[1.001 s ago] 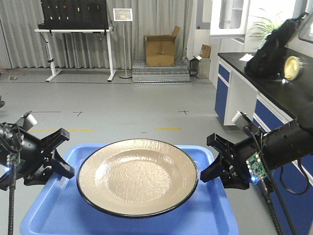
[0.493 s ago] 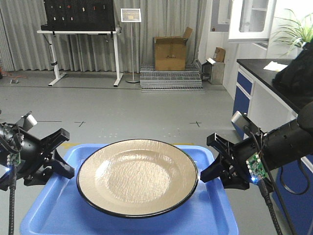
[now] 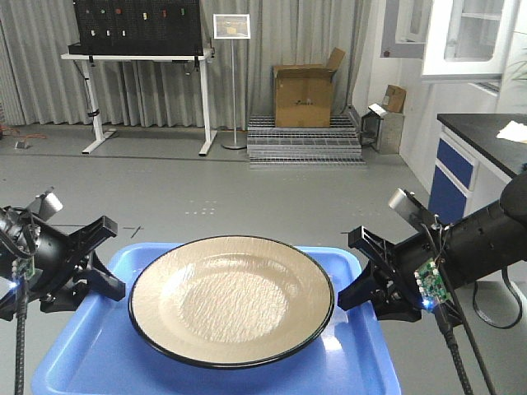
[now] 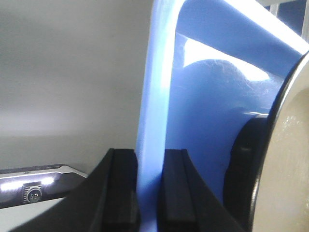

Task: Place disk in tray to left cabinet
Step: 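Hold the tray level with both grippers while the base drives to the cabinet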

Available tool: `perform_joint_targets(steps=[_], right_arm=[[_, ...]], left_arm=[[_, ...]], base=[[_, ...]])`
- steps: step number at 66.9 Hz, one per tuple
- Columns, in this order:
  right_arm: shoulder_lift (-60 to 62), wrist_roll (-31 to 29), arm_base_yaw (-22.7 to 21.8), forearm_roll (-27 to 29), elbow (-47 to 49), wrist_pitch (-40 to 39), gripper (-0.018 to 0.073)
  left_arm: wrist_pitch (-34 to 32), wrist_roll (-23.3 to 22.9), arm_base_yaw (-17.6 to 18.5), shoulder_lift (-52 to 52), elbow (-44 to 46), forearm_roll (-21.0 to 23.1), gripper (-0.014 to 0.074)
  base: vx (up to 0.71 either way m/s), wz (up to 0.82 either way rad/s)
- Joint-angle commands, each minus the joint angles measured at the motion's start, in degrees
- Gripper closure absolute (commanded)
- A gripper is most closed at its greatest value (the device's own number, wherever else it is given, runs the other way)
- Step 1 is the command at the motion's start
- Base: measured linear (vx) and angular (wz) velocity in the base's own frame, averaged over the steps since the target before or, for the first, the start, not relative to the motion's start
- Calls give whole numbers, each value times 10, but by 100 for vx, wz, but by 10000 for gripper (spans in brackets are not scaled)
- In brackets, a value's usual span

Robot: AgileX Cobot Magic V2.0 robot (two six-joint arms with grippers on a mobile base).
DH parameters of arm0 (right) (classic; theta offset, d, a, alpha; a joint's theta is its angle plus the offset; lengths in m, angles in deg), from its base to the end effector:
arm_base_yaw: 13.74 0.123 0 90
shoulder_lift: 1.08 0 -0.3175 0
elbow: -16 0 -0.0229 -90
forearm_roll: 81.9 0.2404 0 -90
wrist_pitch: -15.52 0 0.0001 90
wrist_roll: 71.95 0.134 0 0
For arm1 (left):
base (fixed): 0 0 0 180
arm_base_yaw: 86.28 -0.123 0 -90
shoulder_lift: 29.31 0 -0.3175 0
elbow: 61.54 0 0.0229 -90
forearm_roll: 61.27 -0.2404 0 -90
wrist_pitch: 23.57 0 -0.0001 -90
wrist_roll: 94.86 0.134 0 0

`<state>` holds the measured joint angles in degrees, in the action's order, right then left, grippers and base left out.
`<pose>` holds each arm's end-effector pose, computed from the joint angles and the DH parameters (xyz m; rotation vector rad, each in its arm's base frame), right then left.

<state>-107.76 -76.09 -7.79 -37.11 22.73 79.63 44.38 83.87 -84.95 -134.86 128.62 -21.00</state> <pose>0.3638 0.1233 0.3138 0.1058 2.6916 1.0636 0.3657 -0.0888 0.3300 -0.2360 2.7017 -0.9812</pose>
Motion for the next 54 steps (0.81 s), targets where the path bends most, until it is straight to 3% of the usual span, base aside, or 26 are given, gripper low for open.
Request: perform_joint_targets(steps=[1,54], right_arm=[[33,2,21,167,25,25,564],[33,2,21,168,25,25,564]], left_arm=[[25,-9,24,31,18,158,596],[27,-9,24,31,18,158,596]], base=[[66,3],[69,3]])
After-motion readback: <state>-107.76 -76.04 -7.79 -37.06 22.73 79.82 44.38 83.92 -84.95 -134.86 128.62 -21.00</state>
